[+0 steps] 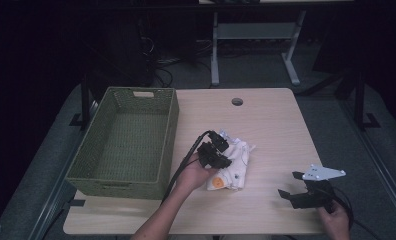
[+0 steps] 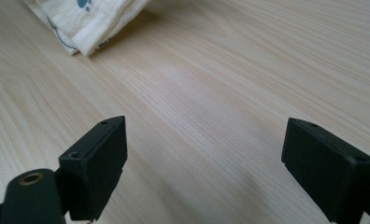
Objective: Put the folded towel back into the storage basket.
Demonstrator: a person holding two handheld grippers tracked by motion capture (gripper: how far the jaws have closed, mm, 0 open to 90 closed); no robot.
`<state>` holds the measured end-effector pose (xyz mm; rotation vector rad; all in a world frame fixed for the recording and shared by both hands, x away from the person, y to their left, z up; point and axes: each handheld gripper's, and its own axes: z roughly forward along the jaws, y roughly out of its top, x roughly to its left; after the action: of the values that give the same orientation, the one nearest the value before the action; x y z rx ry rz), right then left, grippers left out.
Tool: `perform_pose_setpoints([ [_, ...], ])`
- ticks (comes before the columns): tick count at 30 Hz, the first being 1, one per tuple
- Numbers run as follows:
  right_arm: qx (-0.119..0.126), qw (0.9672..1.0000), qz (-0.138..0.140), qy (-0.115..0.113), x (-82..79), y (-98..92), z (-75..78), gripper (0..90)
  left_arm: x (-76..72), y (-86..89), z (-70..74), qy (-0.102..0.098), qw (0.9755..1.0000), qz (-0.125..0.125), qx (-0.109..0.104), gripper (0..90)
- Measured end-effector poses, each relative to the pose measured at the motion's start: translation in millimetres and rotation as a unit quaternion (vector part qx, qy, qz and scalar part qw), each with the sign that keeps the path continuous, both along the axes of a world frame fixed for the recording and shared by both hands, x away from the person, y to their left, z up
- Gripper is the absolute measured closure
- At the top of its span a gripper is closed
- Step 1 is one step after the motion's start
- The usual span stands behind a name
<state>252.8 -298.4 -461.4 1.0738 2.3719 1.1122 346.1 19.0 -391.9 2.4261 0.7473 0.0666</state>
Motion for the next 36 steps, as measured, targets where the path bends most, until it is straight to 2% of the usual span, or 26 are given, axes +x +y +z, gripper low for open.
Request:
perform_pose_setpoints([
  [4, 0.001, 1.0000, -0.001, 0.000, 0.0, -0.4, 0.2, 13.8, -5.8, 5.7, 6.9, 0.001, 0.9999, 0.004, -0.016, 83.5],
  [9, 0.001, 1.0000, -0.003, 0.000, 0.0, -1.0, -0.3, 13.8, -11.1, 12.8, 13.1, 0.015, 0.9992, -0.003, -0.036, 83.5],
  [14, 0.000, 1.0000, -0.005, -0.001, -0.1, -1.3, -0.1, 13.8, -14.3, 21.1, 17.5, 0.027, 0.9974, -0.002, -0.067, 83.5],
  [19, -0.002, 1.0000, -0.004, 0.002, 0.3, -0.9, -0.8, 13.8, -15.6, 29.9, 21.3, 0.043, 0.9958, -0.009, -0.080, 83.5],
  [26, -0.003, 1.0000, -0.004, 0.000, 0.0, -0.9, -0.3, 13.8, -17.3, 45.2, 29.2, 0.064, 0.9899, -0.008, -0.126, 83.4],
  [32, -0.005, 1.0000, -0.005, 0.001, 0.0, -0.7, -0.5, 13.8, -20.1, 58.3, 36.8, 0.066, 0.9886, -0.006, -0.136, 83.4],
  [36, -0.005, 1.0000, -0.006, 0.000, -0.4, -0.4, 0.1, 13.8, -19.6, 67.1, 41.6, 0.068, 0.9853, -0.004, -0.156, 83.4],
])
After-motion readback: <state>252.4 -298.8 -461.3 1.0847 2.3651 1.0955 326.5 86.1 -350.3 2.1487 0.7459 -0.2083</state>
